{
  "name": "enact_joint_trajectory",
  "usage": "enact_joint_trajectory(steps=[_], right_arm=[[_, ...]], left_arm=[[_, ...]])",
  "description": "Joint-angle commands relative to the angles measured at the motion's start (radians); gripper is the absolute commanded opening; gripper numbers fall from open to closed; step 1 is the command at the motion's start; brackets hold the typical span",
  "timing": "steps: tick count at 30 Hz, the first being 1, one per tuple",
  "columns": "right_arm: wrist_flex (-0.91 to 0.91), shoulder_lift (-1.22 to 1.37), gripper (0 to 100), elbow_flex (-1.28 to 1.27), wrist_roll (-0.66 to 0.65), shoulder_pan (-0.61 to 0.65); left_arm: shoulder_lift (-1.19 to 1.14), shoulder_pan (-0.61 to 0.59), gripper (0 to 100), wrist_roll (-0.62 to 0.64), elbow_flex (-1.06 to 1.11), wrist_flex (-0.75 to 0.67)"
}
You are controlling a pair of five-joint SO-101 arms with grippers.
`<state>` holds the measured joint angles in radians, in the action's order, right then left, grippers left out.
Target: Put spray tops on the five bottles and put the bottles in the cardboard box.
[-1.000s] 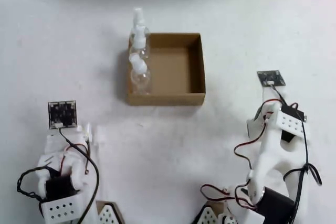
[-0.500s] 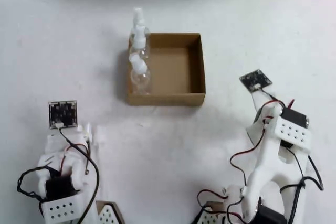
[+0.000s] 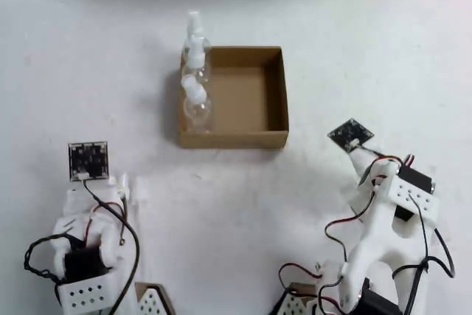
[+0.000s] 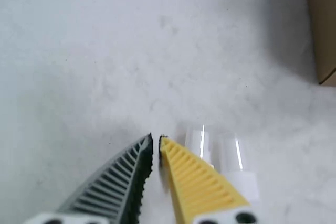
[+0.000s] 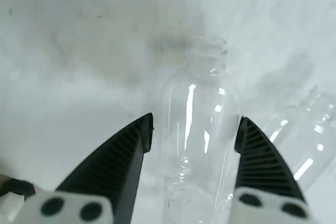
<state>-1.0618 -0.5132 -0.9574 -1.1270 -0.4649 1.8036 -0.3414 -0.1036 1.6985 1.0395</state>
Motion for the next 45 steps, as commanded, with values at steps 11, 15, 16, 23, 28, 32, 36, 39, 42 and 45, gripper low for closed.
enact_joint_trajectory(steps=[11, 15, 16, 23, 28, 32, 36, 39, 42, 45], right_arm=[[0.056, -0.022, 26.5, -0.005, -0.018, -0.005], [0.084, -0.016, 25.1, -0.034, -0.020, 0.018], [0.090, -0.007, 24.9, -0.037, -0.020, 0.025], [0.137, 0.076, 24.7, -0.037, -0.018, 0.030], [0.151, 0.096, 16.5, -0.035, -0.018, 0.030], [0.153, 0.094, 6.3, -0.034, -0.018, 0.027], [0.153, 0.093, 1.5, -0.032, -0.012, 0.027], [0.148, 0.081, 1.5, -0.014, 0.008, 0.027], [0.147, 0.031, 1.5, -0.006, 0.104, 0.028], [0.091, -0.044, 1.5, -0.005, 0.186, 0.033]], left_arm=[[0.024, 0.008, 3, -0.008, -0.005, 0.002], [0.024, 0.008, 3, -0.008, -0.005, 0.002], [0.024, 0.008, 3, -0.008, -0.005, 0.002], [0.024, 0.008, 3, -0.008, -0.005, 0.002], [0.024, 0.008, 3, -0.008, -0.005, 0.002], [0.024, 0.008, 3, -0.008, -0.005, 0.002], [0.024, 0.008, 3, -0.008, -0.005, 0.002], [0.024, 0.010, 3, -0.008, -0.005, 0.002], [0.024, 0.010, 3, -0.008, -0.005, 0.000], [0.024, 0.010, 3, -0.008, -0.005, 0.000]])
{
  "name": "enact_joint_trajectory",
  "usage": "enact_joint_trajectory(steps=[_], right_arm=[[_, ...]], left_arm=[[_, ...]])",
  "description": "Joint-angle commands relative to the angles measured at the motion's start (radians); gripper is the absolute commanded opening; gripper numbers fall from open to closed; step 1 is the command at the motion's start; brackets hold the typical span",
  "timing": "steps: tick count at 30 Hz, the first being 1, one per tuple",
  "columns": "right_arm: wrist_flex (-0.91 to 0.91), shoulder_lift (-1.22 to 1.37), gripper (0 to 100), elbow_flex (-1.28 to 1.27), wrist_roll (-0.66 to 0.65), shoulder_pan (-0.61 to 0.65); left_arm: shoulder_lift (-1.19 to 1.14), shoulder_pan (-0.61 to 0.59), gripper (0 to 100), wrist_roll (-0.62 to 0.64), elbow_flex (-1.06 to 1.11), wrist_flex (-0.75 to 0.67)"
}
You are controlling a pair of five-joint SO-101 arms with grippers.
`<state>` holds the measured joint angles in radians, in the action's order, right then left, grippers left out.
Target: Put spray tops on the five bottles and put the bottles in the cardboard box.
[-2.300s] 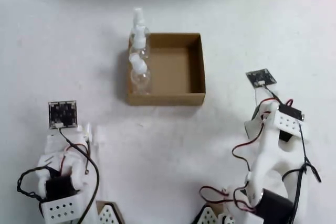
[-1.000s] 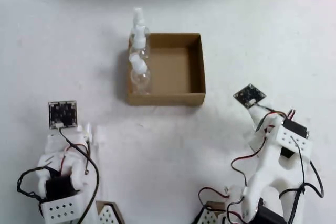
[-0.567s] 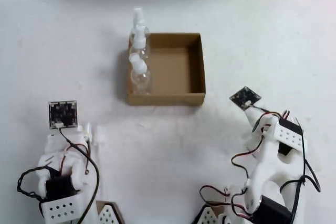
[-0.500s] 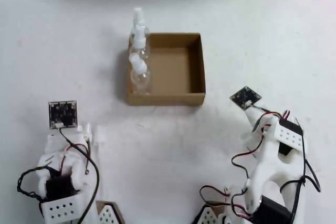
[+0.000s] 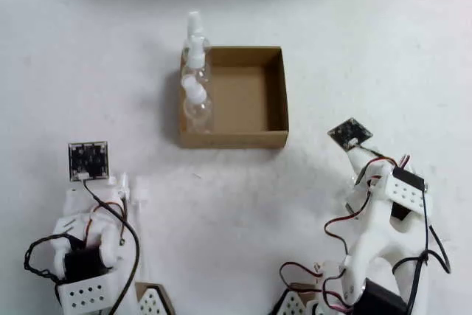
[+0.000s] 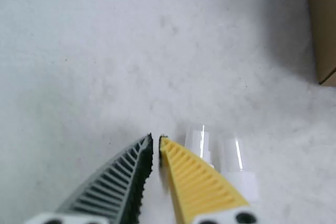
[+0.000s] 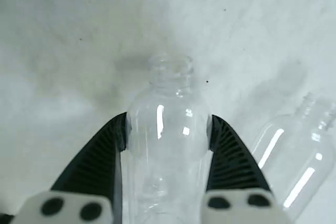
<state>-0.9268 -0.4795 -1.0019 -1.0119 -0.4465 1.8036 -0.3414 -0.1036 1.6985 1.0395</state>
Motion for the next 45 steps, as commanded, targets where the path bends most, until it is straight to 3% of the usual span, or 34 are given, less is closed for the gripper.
enact_joint_trajectory(steps=[1, 6, 12, 21, 29, 36, 45], right_arm=[[-0.074, -0.107, 1.5, 0.043, 0.094, 0.021], [-0.182, -0.214, 1.5, 0.107, 0.285, 0.079], [-0.140, -0.243, 1.5, 0.147, 0.539, 0.153], [-0.056, -0.245, 1.5, 0.146, 0.546, 0.217], [-0.182, -0.245, 1.5, 0.169, 0.559, 0.337], [-0.177, -0.251, 1.5, 0.282, 0.977, 0.367], [-0.130, -0.481, 1.5, 0.221, 1.013, 0.536]], left_arm=[[0.024, 0.010, 3, -0.008, -0.005, -0.008], [0.024, 0.010, 3, -0.008, -0.005, -0.011], [0.024, 0.010, 3, -0.008, -0.005, -0.006], [0.024, 0.010, 2, -0.008, -0.005, -0.005], [0.024, 0.005, 2, -0.008, -0.005, -0.003], [0.024, 0.005, 2, -0.008, -0.005, 0.011], [0.024, 0.004, 2, -0.008, -0.005, 0.011]])
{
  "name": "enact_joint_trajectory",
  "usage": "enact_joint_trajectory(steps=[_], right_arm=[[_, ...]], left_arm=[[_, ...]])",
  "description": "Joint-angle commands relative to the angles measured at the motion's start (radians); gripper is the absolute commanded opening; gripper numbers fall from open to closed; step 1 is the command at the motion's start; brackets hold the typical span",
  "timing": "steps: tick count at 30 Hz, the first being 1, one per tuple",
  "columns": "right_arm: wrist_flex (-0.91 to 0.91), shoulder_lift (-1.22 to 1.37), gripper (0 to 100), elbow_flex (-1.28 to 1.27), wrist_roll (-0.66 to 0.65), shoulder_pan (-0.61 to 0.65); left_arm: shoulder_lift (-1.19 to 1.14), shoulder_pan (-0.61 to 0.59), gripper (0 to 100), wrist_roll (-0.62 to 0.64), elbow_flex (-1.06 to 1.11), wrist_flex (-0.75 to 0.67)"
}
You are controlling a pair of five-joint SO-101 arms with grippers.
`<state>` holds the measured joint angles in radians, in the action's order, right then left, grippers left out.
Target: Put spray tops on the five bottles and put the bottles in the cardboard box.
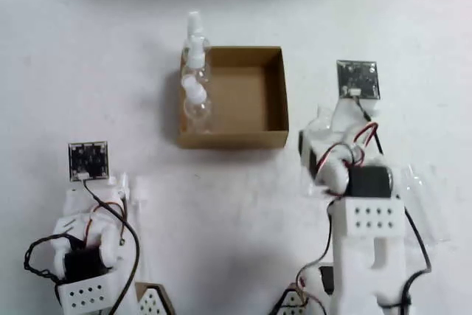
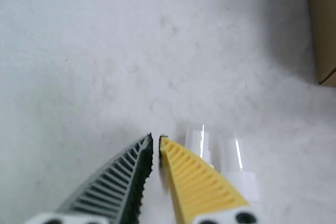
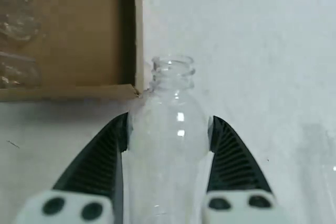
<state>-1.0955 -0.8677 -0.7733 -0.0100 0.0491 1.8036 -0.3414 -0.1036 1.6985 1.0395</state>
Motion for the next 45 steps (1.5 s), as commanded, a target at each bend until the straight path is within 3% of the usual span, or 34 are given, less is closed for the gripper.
enact_joint_trajectory(steps=[1, 8, 18, 27, 39, 45], right_arm=[[0.068, -0.128, 1.5, -0.041, 0.011, 0.050], [0.328, -0.366, 1.5, -0.276, 0.012, 0.059], [0.360, -0.598, 1.5, -0.353, 0.014, 0.111], [0.496, -0.947, 1.5, -0.626, 0.012, 0.180], [0.493, -0.937, 1.5, -0.686, 0.012, 0.211], [0.499, -0.937, 1.5, -0.796, 0.011, 0.242]], left_arm=[[0.024, 0.004, 2, -0.008, -0.005, 0.011], [0.024, 0.004, 2, -0.008, -0.005, 0.011], [0.024, 0.004, 2, -0.008, -0.005, 0.011], [0.024, 0.004, 2, -0.008, -0.005, 0.011], [0.024, 0.004, 2, -0.003, -0.005, 0.000], [0.024, 0.004, 2, 0.003, -0.035, -0.089]])
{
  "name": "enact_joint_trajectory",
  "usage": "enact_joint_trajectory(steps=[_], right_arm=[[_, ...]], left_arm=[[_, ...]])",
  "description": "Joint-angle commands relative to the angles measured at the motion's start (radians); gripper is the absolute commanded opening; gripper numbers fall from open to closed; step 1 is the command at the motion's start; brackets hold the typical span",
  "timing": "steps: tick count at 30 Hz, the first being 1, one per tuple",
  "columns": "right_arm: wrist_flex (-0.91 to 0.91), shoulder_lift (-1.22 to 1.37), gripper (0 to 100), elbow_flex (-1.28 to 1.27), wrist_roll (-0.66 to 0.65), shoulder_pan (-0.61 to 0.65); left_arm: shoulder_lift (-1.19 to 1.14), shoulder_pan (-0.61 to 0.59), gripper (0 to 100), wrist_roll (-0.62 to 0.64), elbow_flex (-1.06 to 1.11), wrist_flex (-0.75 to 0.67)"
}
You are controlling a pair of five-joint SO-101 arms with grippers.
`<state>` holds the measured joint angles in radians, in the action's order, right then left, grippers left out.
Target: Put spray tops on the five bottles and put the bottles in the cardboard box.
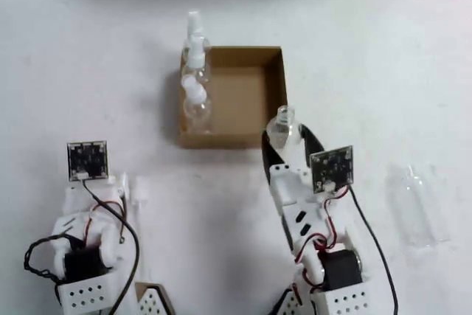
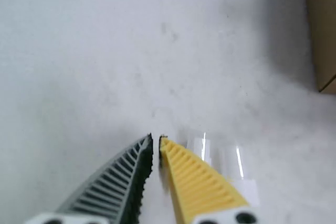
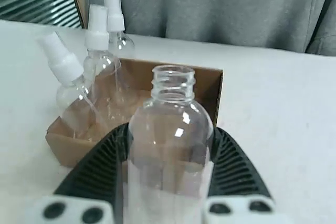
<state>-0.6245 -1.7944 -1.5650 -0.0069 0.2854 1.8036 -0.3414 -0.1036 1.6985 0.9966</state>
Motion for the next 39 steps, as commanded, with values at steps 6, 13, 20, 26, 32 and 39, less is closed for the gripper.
enact_joint_trajectory(steps=[6, 13, 20, 26, 32, 39], right_arm=[[0.021, -0.010, 1.5, -0.014, 0.008, 0.004], [0.019, -0.010, 1.5, -0.017, 0.009, 0.004], [0.021, -0.010, 1.5, -0.034, 0.009, 0.004], [0.025, -0.010, 1.5, -0.049, 0.009, 0.012], [0.021, -0.010, 1.5, -0.049, 0.006, 0.005], [0.021, -0.010, 1.5, -0.049, 0.003, 0.005]], left_arm=[[0.021, 0.012, 3, 0.009, -0.311, 0.117], [-0.300, 0.010, 3, 0.008, -0.535, 0.152], [-0.737, 0.033, 3, -0.049, -0.690, 0.097], [-0.969, 0.128, 3, -0.084, -0.690, 0.021], [-1.136, 0.124, 12, -0.083, -0.695, -0.028], [-1.216, 0.085, 21, -0.091, -0.695, -0.094]])
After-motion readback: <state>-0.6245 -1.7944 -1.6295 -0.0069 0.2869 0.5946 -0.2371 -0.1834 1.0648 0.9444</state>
